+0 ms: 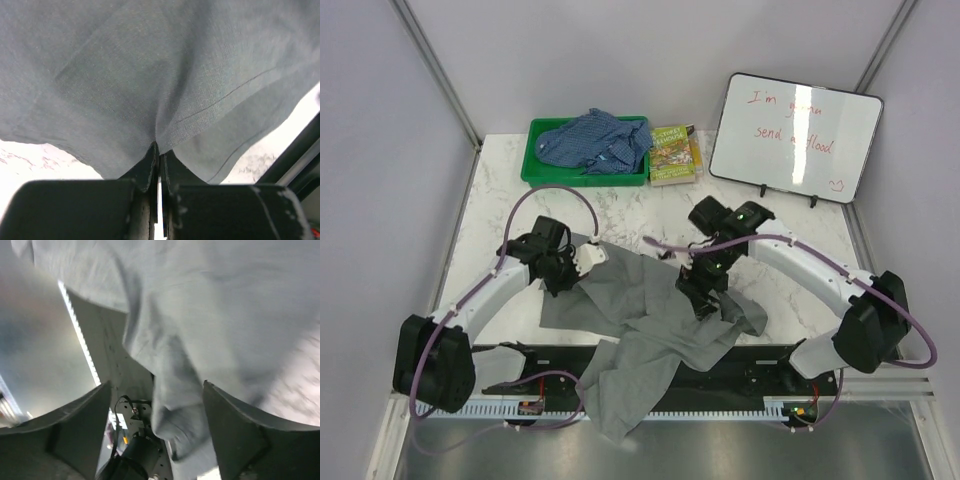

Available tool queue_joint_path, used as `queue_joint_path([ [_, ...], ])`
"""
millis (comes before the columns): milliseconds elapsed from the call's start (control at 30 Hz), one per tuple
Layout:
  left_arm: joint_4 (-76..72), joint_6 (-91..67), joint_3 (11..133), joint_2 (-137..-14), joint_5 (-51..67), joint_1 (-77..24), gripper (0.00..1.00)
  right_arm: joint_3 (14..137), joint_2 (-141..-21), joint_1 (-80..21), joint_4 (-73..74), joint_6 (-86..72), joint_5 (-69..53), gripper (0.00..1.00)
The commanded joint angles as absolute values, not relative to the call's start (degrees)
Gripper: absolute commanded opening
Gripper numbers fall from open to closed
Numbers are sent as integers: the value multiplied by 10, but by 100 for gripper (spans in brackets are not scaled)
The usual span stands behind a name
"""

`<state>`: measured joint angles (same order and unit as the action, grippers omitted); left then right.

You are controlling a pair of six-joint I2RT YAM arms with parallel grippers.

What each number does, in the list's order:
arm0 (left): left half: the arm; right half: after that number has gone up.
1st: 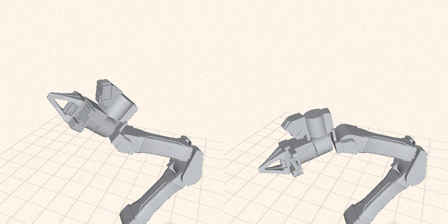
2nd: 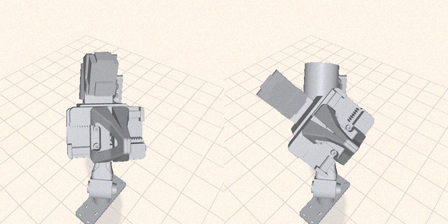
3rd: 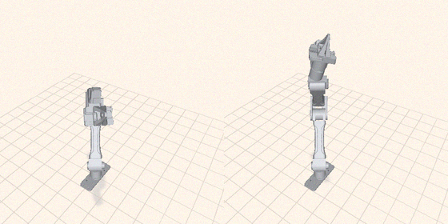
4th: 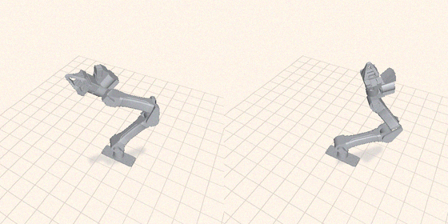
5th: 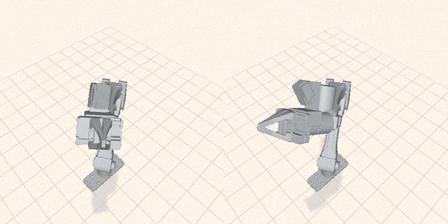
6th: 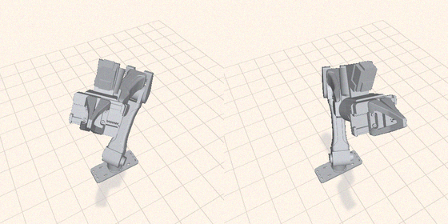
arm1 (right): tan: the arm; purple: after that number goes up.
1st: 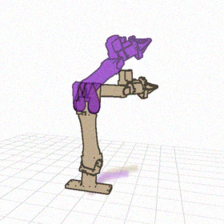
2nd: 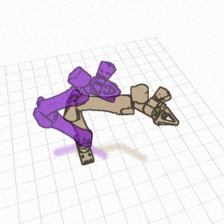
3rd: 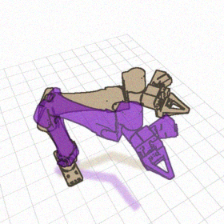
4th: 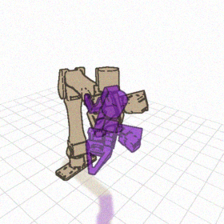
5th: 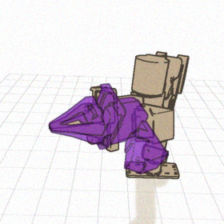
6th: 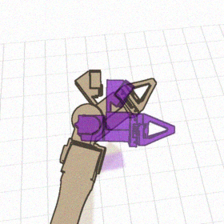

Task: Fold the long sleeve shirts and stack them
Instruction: Flatten the shirt out

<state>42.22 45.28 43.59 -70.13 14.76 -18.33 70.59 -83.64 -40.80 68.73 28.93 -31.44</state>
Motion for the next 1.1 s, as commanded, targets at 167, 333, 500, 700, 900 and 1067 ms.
queue_joint_path([
  [167, 423, 534, 403, -652, 137, -180, 2, 836, -986, -218, 638, 198, -395, 80],
  [333, 423, 531, 410, -650, 136, -180, 2, 817, -1049, -210, 621, 140, -417, 75],
  [500, 422, 528, 405, -649, 139, -180, 2, 808, -1075, -210, 603, 111, -407, 76],
  [700, 422, 521, 407, -650, 136, -181, 2, 798, -1100, -210, 620, 119, -470, 70],
  [900, 420, 516, 417, -657, 132, -180, 2, 810, -1111, -210, 649, 149, -521, 30],
  [1067, 418, 510, 423, -657, 129, -181, 2, 840, -1068, -199, 658, 158, -537, 0],
])
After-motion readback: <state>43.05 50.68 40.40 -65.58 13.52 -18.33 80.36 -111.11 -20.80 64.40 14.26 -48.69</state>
